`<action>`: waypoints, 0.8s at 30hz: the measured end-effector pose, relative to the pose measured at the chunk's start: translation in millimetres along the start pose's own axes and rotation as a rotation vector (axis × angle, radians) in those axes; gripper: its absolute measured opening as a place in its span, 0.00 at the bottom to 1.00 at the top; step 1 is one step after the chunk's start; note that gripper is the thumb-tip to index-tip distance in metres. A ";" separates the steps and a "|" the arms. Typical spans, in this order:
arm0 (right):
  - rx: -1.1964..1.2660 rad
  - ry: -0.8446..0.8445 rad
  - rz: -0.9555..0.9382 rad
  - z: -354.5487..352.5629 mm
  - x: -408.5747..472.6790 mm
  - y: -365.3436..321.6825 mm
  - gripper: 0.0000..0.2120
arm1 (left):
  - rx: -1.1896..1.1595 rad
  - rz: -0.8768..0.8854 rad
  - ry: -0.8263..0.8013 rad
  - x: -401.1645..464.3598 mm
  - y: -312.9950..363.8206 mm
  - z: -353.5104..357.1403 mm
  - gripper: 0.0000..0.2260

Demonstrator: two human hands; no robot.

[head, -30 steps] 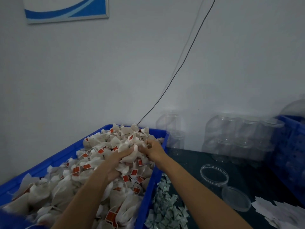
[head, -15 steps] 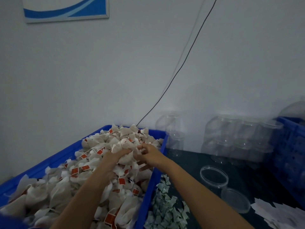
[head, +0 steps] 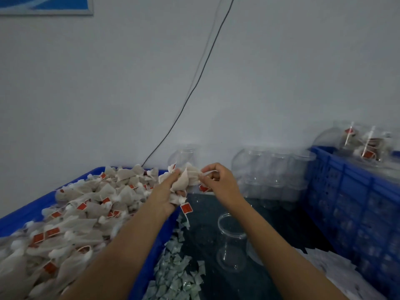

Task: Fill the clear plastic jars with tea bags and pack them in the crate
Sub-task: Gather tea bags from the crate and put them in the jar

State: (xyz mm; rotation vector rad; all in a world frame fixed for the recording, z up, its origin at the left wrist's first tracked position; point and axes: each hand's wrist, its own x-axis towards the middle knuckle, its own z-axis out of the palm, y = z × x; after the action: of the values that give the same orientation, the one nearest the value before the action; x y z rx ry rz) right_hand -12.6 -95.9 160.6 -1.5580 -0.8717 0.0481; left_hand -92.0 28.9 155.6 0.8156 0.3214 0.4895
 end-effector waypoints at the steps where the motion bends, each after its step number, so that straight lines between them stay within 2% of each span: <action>1: 0.029 0.054 -0.011 -12.3 -0.2 0.8 0.03 | -0.015 -0.001 0.010 5.0 -9.0 6.0 0.10; 5: 0.168 0.168 0.015 -56.4 -1.8 6.8 0.05 | 0.002 0.003 0.053 22.6 -45.0 13.7 0.19; 10: 0.096 0.083 0.098 -86.5 -8.4 29.2 0.05 | 0.179 0.068 0.102 29.7 -79.2 9.1 0.12; 15: -0.059 -0.059 0.116 -92.3 -19.6 56.1 0.03 | 0.309 0.086 0.002 24.9 -86.4 11.9 0.09; 19: -0.283 -0.145 0.094 -89.9 -27.0 74.6 0.03 | 0.312 0.063 -0.104 19.5 -89.5 16.7 0.20; 21: -0.406 -0.121 0.095 -88.6 -27.5 80.7 0.06 | 0.361 0.053 -0.130 20.3 -92.6 18.1 0.23; 22: -0.401 -0.075 0.096 -88.3 -27.3 81.5 0.07 | 0.374 0.051 -0.151 21.0 -94.2 18.8 0.23; 24: -0.231 -0.016 0.099 -87.5 -26.3 79.7 0.07 | 0.348 0.027 -0.231 20.4 -96.5 21.3 0.21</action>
State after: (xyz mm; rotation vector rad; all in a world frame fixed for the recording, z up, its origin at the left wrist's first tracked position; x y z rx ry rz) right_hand 52.1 -177.4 98.2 -1.8185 -0.8347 0.0324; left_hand -37.0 -29.8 94.5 1.2048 0.1828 0.3636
